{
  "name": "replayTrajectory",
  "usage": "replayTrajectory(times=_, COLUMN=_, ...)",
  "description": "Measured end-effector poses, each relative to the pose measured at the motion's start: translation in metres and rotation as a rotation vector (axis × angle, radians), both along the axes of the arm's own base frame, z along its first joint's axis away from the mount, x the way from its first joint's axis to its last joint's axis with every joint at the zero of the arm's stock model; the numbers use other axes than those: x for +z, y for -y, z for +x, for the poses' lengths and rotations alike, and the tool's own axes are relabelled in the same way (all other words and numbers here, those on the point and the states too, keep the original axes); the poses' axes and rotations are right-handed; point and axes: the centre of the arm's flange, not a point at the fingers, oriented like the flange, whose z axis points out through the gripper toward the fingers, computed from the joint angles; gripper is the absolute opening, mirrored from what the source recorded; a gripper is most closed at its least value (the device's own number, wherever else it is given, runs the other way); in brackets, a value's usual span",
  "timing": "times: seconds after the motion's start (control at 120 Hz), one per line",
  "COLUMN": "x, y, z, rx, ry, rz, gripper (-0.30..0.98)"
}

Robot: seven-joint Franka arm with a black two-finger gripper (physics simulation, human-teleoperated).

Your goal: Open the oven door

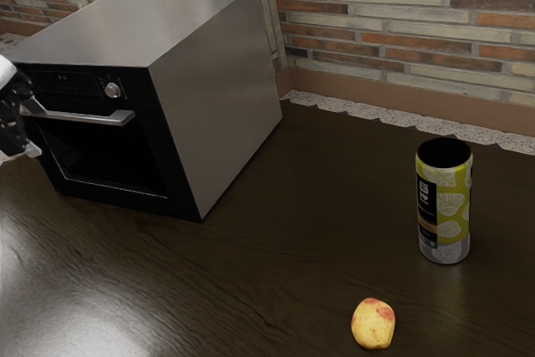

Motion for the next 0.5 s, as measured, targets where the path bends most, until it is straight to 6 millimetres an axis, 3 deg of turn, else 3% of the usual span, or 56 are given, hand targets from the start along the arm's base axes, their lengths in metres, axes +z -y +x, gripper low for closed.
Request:
replayTrajectory(times=0.175, x=-0.012, y=-0.037, z=0.009, rx=-0.111, ry=0.006, rz=-0.038, gripper=0.69)
replayTrajectory(times=0.333, x=-0.021, y=-0.049, z=0.021, rx=-0.228, ry=0.003, rz=-0.053, gripper=0.69)
replayTrajectory(times=0.5, x=-0.009, y=-0.048, z=0.025, rx=-0.336, ry=0.018, rz=-0.048, gripper=0.69)
